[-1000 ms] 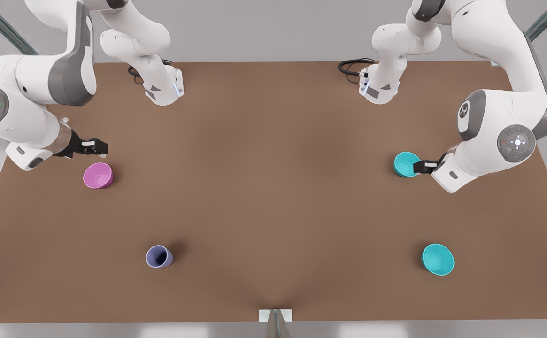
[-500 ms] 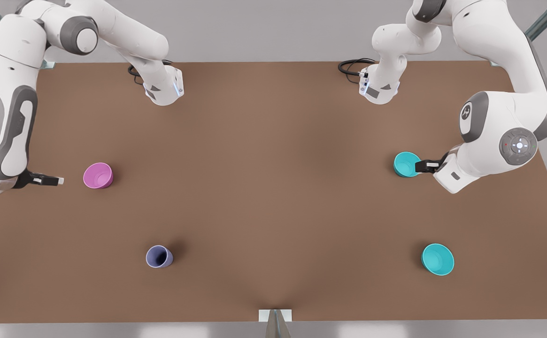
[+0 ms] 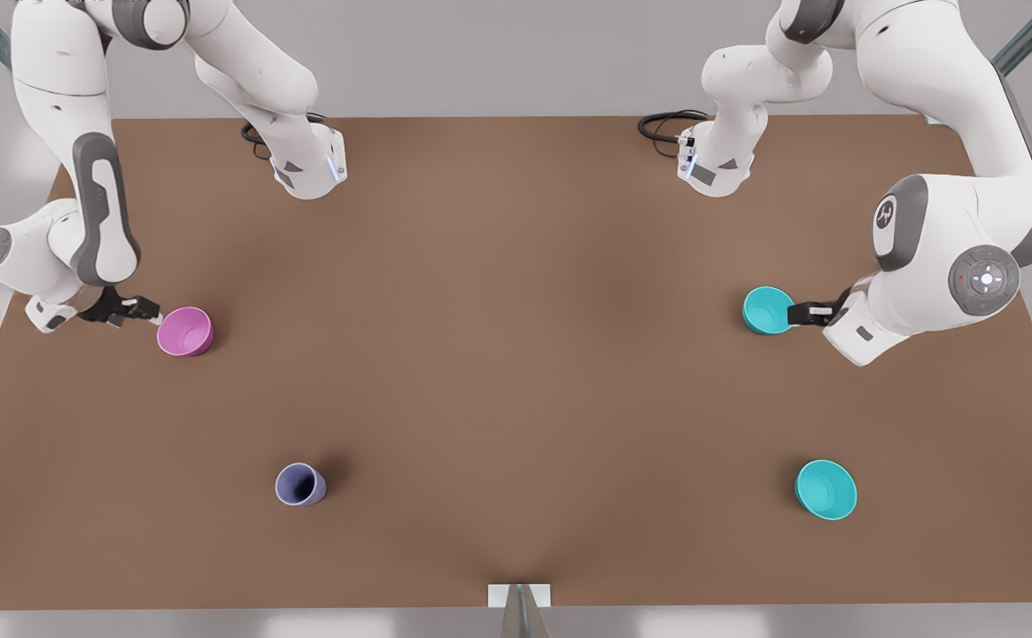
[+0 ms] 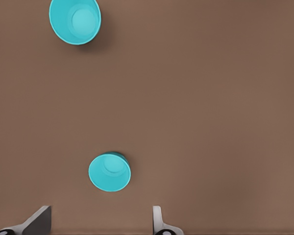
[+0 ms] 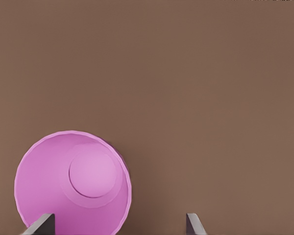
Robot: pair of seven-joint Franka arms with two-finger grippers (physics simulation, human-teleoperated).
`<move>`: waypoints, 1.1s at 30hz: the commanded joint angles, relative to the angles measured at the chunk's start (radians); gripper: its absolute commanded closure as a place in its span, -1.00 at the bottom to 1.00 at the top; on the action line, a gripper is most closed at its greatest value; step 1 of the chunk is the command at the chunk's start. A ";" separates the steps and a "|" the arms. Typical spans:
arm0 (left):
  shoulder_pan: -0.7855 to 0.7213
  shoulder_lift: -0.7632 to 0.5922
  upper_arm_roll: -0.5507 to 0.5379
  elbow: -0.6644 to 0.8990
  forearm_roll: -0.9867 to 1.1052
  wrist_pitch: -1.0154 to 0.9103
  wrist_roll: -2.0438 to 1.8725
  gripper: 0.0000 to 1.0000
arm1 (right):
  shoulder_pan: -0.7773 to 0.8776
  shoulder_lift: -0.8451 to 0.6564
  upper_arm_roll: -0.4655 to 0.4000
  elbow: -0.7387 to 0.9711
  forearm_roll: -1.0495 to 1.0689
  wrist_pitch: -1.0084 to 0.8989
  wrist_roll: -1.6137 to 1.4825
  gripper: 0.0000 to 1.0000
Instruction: Stack the blue bowl on the pink bowl
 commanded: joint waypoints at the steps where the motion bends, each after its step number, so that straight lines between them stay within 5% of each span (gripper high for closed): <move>1: 0.000 -0.001 0.000 0.000 0.001 -0.014 -0.002 -1.00 | -0.001 0.017 0.000 -0.006 0.028 0.147 -0.299 -1.00; 19: 0.028 0.005 0.000 0.000 0.002 -0.020 0.043 -1.00 | 0.000 0.127 0.011 -0.055 0.148 0.169 -0.316 -0.99; 24: 0.028 0.005 0.000 0.000 0.002 -0.020 0.043 -1.00 | 0.011 0.147 0.012 -0.046 0.148 0.176 -0.316 0.48; 31: 0.028 0.005 0.000 0.002 0.002 -0.020 0.043 -1.00 | 0.091 0.118 0.026 -0.049 0.151 0.158 -0.312 0.57; 33: 0.028 0.005 0.000 0.002 0.004 -0.020 0.044 -1.00 | 0.180 0.029 0.026 -0.041 0.203 0.015 -0.269 0.57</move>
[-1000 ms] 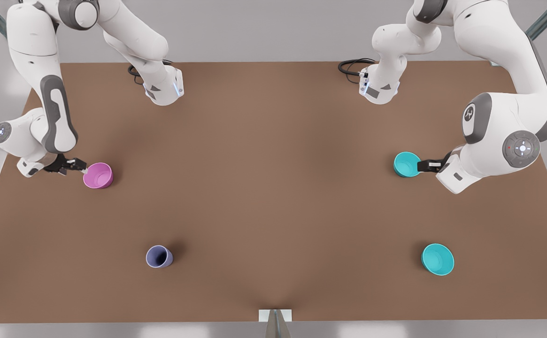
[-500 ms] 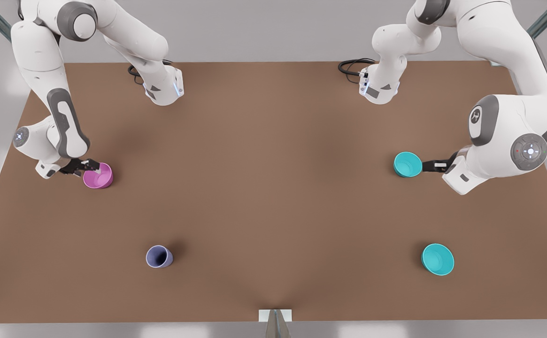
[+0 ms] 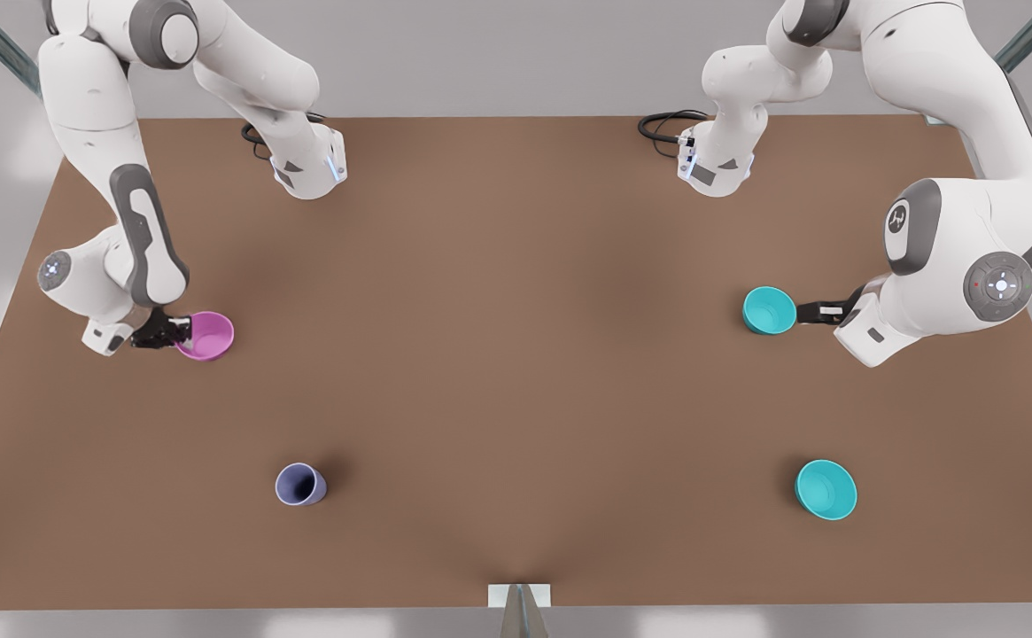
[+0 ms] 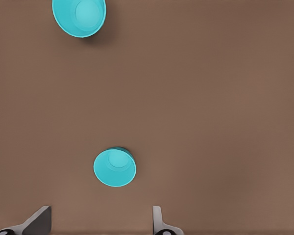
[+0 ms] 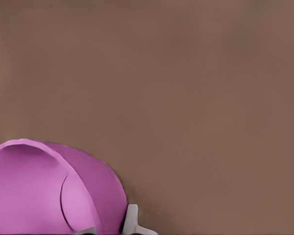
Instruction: Stack the blue bowl on the pink bowl
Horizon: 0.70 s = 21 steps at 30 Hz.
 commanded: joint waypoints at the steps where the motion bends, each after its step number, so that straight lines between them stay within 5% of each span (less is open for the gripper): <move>1: 0.000 -0.001 0.000 0.001 0.001 -0.001 0.014 -1.00 | 0.058 -0.051 0.002 0.001 0.046 -0.164 0.035 0.57; 4: 0.002 -0.001 0.000 0.001 0.001 -0.001 0.012 -1.00 | 0.198 -0.142 0.002 0.050 0.159 -0.385 0.200 0.57; 10: 0.002 -0.004 -0.002 0.002 -0.014 -0.028 0.012 -1.00 | 0.709 -0.065 0.002 0.389 0.153 -0.553 1.357 0.57; 15: 0.002 -0.004 0.000 0.014 -0.017 -0.028 0.012 -1.00 | 0.798 0.263 0.002 0.835 0.158 -0.642 2.053 0.57; 21: 0.008 0.025 0.000 0.008 -0.080 -0.028 0.011 -1.00 | 0.798 0.519 0.000 1.102 0.155 -0.511 2.106 0.57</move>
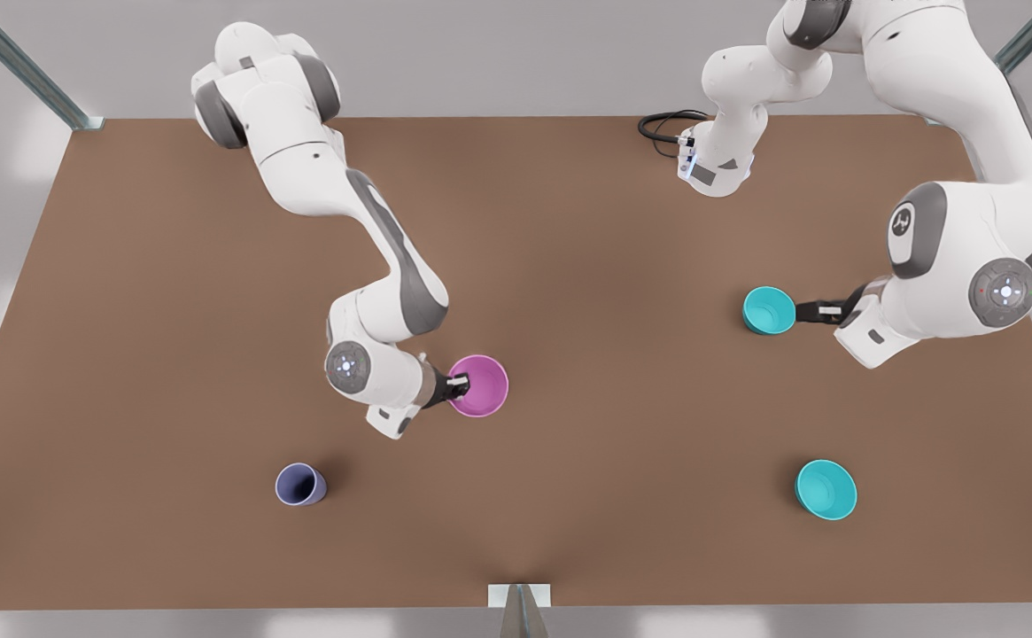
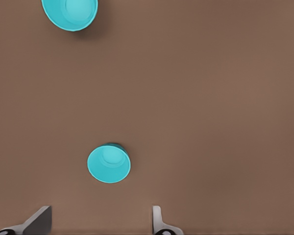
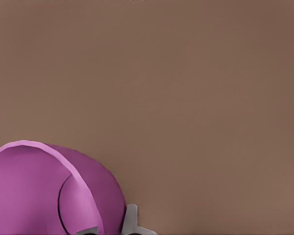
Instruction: Stack the blue bowl on the pink bowl
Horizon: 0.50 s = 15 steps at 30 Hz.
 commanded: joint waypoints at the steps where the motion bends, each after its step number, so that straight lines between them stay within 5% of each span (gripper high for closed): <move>1: -0.002 0.006 -0.001 -0.002 -0.039 -0.013 0.004 -1.00 | 0.014 0.043 0.000 0.032 -0.006 0.087 0.992 0.57; 12: 0.009 -0.002 0.000 -0.003 -0.037 0.030 -0.046 -1.00 | 0.115 0.207 0.029 0.090 -0.009 0.424 0.934 0.57; 15: 0.009 -0.048 0.034 -0.120 -0.036 0.096 -0.028 -1.00 | 0.141 0.247 0.026 0.085 -0.017 0.513 0.932 0.57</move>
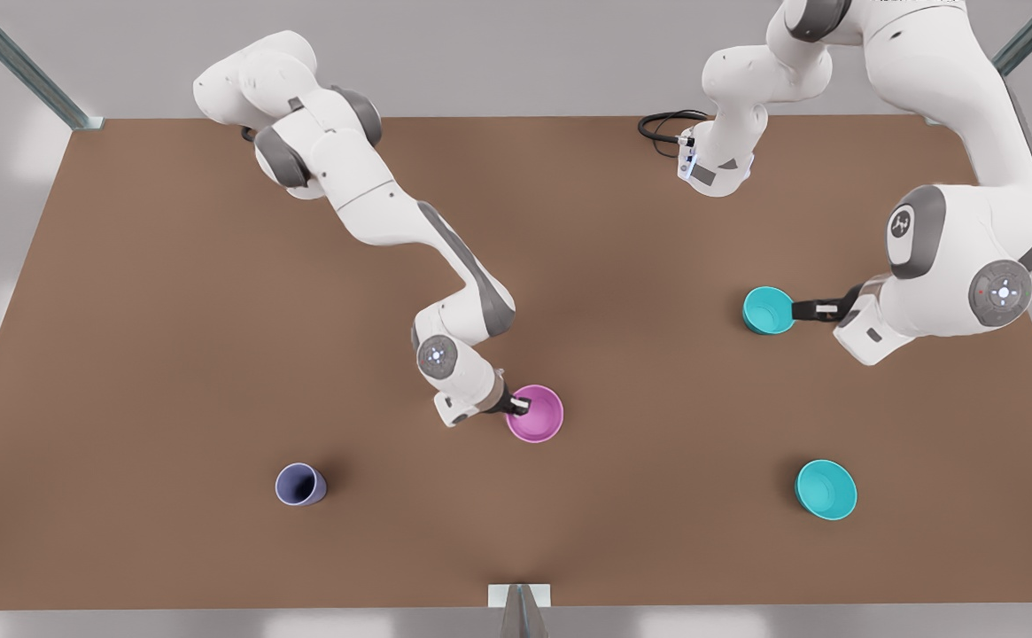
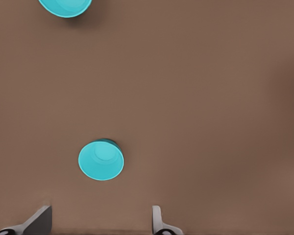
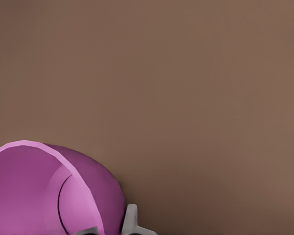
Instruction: Stack the blue bowl on the pink bowl
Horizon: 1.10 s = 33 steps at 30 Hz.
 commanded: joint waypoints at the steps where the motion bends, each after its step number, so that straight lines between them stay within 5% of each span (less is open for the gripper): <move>1: 0.017 0.002 0.004 -0.018 -0.015 0.041 -0.005 -1.00 | 0.011 0.008 0.001 -0.006 -0.007 0.159 0.411 0.25; 2: 0.023 0.017 0.012 -0.077 -0.014 0.151 0.007 -1.00 | 0.015 0.014 0.001 -0.009 -0.007 0.185 0.411 -0.99; 5: 0.020 0.020 0.051 -0.358 -0.037 0.503 0.044 -1.00 | 0.021 0.011 -0.001 -0.009 -0.001 0.191 0.416 -1.00; 8: 0.028 0.034 0.085 -0.499 -0.078 0.546 0.239 -1.00 | -0.027 -0.064 -0.001 -0.011 0.008 0.097 0.422 -1.00; 14: 0.055 0.060 0.151 -0.617 -0.080 0.675 0.487 -1.00 | -0.272 -0.349 -0.024 0.010 -0.042 -0.747 -0.002 -1.00; 15: 0.061 0.057 0.157 -0.636 -0.080 0.673 0.529 -1.00 | -0.333 -0.444 -0.055 0.014 -0.168 -0.997 -0.125 -1.00; 17: 0.077 0.059 0.159 -0.660 -0.080 0.675 0.624 -1.00 | -0.435 -0.558 -0.072 0.047 -0.378 -1.183 -0.418 -1.00; 23: 0.092 0.076 0.159 -0.703 -0.118 0.707 0.721 -1.00 | -0.489 -0.877 -0.047 -0.183 -0.465 -1.109 -0.589 -1.00; 28: 0.112 0.122 0.159 -0.708 -0.120 0.708 0.768 -1.00 | -0.536 -0.957 -0.006 -0.310 -0.460 -1.023 -0.600 -1.00; 30: 0.112 0.123 0.159 -0.709 -0.120 0.707 0.768 -0.76 | -0.538 -0.968 -0.006 -0.324 -0.460 -1.023 -0.600 -1.00; 32: 0.106 0.132 0.157 -0.713 -0.123 0.704 0.768 -0.11 | -0.538 -0.966 -0.006 -0.330 -0.457 -1.024 -0.601 -1.00; 33: 0.106 0.135 0.157 -0.713 -0.124 0.704 0.768 0.02 | -0.538 -0.961 -0.006 -0.330 -0.457 -1.024 -0.603 -1.00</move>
